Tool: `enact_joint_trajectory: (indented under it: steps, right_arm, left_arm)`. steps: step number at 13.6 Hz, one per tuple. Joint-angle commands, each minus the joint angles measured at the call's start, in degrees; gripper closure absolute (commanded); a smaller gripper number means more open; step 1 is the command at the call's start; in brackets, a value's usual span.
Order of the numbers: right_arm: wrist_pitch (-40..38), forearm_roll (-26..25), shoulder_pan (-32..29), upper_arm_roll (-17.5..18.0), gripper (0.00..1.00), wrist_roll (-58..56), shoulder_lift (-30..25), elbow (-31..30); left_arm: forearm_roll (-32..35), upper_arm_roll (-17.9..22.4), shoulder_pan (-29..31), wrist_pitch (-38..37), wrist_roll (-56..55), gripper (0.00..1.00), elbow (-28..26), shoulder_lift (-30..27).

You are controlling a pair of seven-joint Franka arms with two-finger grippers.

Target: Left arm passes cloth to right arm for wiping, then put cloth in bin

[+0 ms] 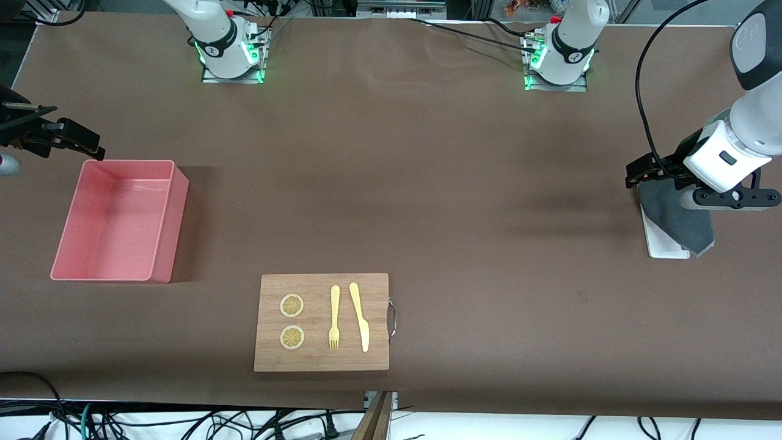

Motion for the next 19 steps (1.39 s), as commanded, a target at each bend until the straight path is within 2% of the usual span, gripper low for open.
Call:
enact_joint_trajectory:
  steps: [1,19]
  right_arm:
    - [-0.5,-0.2,-0.5,0.2,0.00,-0.8,0.5,1.3]
    - [-0.5,-0.3,-0.6,0.2,0.00,-0.8,0.5,1.3]
  left_arm:
    - [1.3,-0.1,0.0,-1.2,-0.1,0.00,1.4,0.5]
    - [1.4,-0.1,0.0,-3.0,0.2,0.00,1.2,0.7]
